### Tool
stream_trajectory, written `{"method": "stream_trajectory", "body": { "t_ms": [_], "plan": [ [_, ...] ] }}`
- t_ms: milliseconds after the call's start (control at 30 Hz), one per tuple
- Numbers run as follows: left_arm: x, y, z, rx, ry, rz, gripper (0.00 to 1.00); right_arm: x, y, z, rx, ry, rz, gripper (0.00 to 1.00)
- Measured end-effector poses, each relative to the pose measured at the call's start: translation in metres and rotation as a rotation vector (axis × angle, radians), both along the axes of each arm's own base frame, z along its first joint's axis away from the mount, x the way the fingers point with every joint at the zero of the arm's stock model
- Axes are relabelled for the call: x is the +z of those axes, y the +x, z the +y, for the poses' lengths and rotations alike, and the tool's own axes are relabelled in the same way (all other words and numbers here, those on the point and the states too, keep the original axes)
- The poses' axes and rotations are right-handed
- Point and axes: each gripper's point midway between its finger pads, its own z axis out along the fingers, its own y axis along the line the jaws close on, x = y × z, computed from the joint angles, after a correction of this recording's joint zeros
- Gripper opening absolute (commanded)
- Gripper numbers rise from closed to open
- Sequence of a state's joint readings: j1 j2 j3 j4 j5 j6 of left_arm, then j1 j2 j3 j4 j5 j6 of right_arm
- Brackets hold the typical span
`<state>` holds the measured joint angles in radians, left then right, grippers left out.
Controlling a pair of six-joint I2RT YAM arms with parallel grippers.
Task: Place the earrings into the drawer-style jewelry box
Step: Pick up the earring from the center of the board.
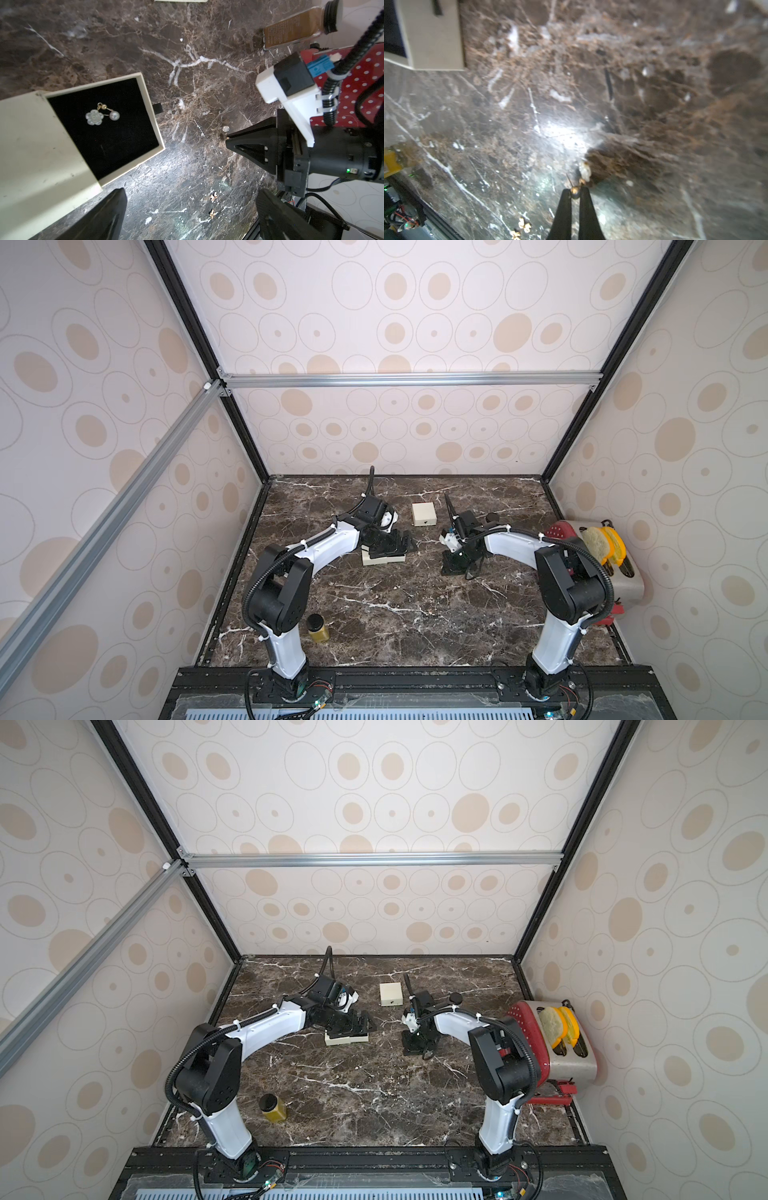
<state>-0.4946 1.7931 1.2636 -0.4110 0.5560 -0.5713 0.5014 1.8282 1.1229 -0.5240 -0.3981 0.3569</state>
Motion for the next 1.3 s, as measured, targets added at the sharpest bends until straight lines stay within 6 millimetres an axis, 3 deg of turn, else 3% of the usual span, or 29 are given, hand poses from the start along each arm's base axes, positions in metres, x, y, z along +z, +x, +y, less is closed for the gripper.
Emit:
{"method": "stream_trajectory", "body": {
  "t_ms": [400, 500, 733, 900, 1100, 1300],
  "plan": [
    [0.013, -0.002, -0.009, 0.004, -0.092, 0.006, 0.98, 0.032, -0.001, 0.036, 0.129, 0.29, -0.15, 0.03],
    [0.017, -0.003, -0.013, 0.002, -0.124, 0.009, 0.9, 0.041, 0.001, 0.043, 0.155, 0.339, -0.195, 0.02],
    [0.025, -0.004, -0.022, 0.004, -0.207, 0.036, 0.6, 0.061, 0.006, 0.056, 0.2, 0.441, -0.271, 0.01],
    [0.032, -0.001, -0.03, 0.004, -0.265, 0.044, 0.52, 0.07, 0.006, 0.063, 0.22, 0.491, -0.288, 0.0],
    [0.023, 0.0, -0.034, 0.017, -0.282, 0.086, 0.36, 0.078, 0.005, 0.067, 0.232, 0.521, -0.295, 0.0],
    [0.025, 0.002, -0.036, 0.025, -0.298, 0.09, 0.28, 0.086, 0.003, 0.07, 0.244, 0.539, -0.304, 0.0]
  ]
}}
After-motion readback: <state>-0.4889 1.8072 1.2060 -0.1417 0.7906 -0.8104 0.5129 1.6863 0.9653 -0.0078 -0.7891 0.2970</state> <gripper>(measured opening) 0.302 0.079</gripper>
